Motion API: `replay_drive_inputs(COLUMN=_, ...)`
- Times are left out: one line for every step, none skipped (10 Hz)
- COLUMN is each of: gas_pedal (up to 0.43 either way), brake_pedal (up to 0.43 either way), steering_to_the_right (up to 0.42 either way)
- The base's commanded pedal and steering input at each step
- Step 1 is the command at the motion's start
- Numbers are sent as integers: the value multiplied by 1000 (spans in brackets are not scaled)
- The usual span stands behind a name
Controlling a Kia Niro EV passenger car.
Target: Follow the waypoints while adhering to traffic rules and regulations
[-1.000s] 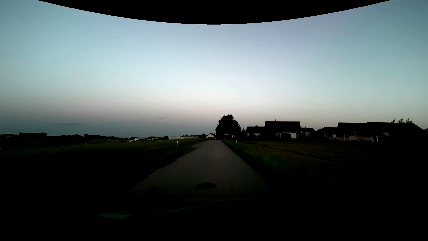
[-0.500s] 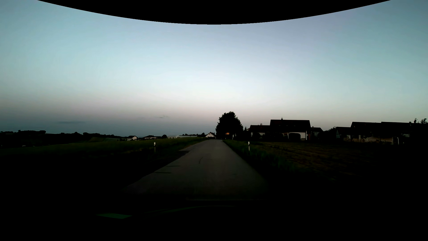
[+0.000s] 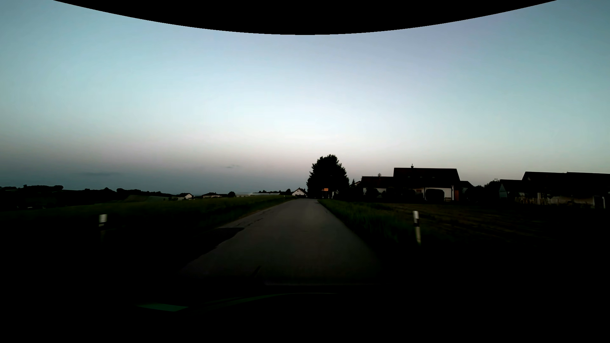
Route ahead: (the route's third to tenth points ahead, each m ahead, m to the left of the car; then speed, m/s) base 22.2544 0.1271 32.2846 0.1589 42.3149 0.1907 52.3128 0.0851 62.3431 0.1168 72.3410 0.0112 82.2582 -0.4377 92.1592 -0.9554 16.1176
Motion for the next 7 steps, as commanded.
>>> replay_drive_inputs(gas_pedal=0, brake_pedal=73, steering_to_the_right=4)
replay_drive_inputs(gas_pedal=0, brake_pedal=73, steering_to_the_right=4)
replay_drive_inputs(gas_pedal=0, brake_pedal=79, steering_to_the_right=4)
replay_drive_inputs(gas_pedal=0, brake_pedal=79, steering_to_the_right=5)
replay_drive_inputs(gas_pedal=0, brake_pedal=79, steering_to_the_right=4)
replay_drive_inputs(gas_pedal=0, brake_pedal=85, steering_to_the_right=5)
replay_drive_inputs(gas_pedal=0, brake_pedal=85, steering_to_the_right=4)
